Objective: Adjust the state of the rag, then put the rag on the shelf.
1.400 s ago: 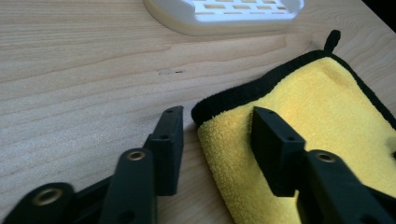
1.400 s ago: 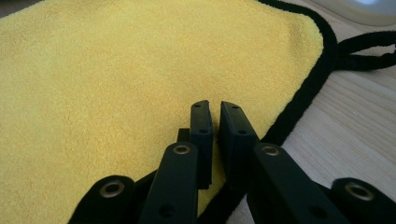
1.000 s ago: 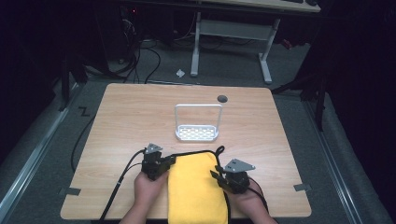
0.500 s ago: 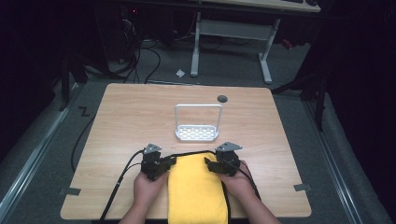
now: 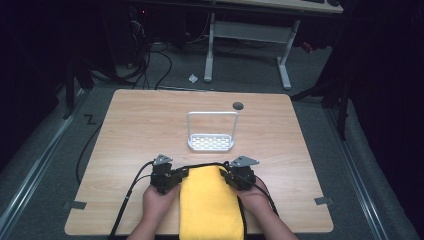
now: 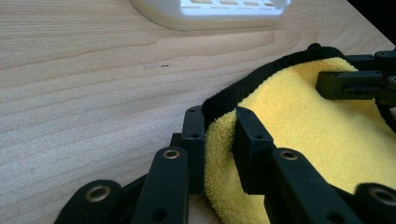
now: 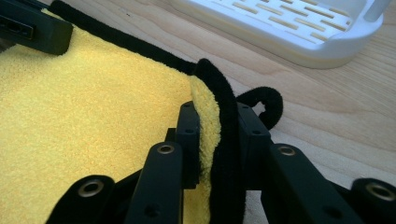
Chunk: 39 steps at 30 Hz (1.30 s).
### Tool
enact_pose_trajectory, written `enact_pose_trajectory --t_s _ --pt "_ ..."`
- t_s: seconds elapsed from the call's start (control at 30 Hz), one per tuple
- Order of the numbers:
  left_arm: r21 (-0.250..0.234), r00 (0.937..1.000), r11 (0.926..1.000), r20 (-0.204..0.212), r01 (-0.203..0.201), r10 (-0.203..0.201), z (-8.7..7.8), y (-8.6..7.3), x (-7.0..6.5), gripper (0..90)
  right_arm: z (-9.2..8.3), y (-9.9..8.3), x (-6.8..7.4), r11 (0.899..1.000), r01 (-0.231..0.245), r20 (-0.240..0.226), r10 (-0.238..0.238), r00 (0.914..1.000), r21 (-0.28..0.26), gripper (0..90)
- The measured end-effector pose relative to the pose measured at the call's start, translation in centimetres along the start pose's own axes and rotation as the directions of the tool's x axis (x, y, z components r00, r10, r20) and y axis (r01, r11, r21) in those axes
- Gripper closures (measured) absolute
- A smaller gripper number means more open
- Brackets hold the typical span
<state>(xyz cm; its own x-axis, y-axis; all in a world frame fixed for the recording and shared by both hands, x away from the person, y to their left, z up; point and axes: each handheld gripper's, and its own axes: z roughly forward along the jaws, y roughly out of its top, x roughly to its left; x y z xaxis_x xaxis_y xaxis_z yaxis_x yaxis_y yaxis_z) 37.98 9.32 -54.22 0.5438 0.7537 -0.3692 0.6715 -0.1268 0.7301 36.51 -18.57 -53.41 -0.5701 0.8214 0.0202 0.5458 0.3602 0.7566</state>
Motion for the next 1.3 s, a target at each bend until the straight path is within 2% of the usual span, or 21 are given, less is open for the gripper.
enact_pose_trajectory --t_s 0.17,0.23,0.43,0.6,0.7,0.77,0.97,1.1,1.23,1.3 --pt "-0.001 1.0 1.0 -0.003 -0.004 0.004 0.0 0.0 0.0 78.0 -0.3 0.0 0.1 1.0 -0.006 -0.001 0.006 1.0 -0.016 77.0" --pt "-0.004 1.0 1.0 -0.002 -0.006 0.006 0.0 0.0 0.0 79.2 -0.5 0.0 0.2 1.0 0.009 0.001 -0.009 1.0 -0.025 77.0" --pt "-0.01 0.9989 0.999 -0.017 -0.044 0.044 -0.2 0.2 -0.4 80.6 -0.9 0.0 0.4 0.998 0.017 0.008 -0.017 0.9998 -0.052 77.0" --pt "-0.045 0.9976 0.9969 -0.028 -0.064 0.063 -0.4 0.6 -0.9 81.3 -1.4 0.2 0.3 0.996 0.021 0.004 -0.021 0.9998 -0.089 77.1" --pt "-0.069 0.9974 0.9954 -0.029 -0.067 0.066 -0.7 1.1 -1.3 81.6 -1.9 0.3 0.3 0.994 0.008 0.004 -0.007 1.0 -0.108 77.2" --pt "-0.09 0.9959 0.9921 -0.034 -0.087 0.084 -1.0 1.4 -1.7 81.9 -2.2 0.3 0.2 0.993 -0.001 0.012 0.002 0.9999 -0.119 77.3" --pt "-0.15 0.994 0.9828 -0.029 -0.109 0.105 -1.8 2.1 -2.8 82.4 -2.7 0.6 0.2 0.99 -0.011 0.031 0.016 0.9994 -0.144 77.3" --pt "-0.162 0.9919 0.9787 -0.026 -0.127 0.124 -2.3 2.6 -3.3 82.5 -3.1 0.8 0.5 0.988 -0.013 0.041 0.019 0.999 -0.156 77.4" --pt "-0.174 0.9917 0.9763 -0.017 -0.128 0.127 -2.8 3.0 -3.4 82.4 -3.7 1.2 0.8 0.983 0.024 0.063 -0.013 0.9979 -0.184 77.9" --pt "-0.193 0.9911 0.9723 -0.009 -0.132 0.133 -3.1 3.2 -3.5 82.4 -4.1 1.3 0.9 0.979 0.041 0.076 -0.026 0.9968 -0.199 78.1"
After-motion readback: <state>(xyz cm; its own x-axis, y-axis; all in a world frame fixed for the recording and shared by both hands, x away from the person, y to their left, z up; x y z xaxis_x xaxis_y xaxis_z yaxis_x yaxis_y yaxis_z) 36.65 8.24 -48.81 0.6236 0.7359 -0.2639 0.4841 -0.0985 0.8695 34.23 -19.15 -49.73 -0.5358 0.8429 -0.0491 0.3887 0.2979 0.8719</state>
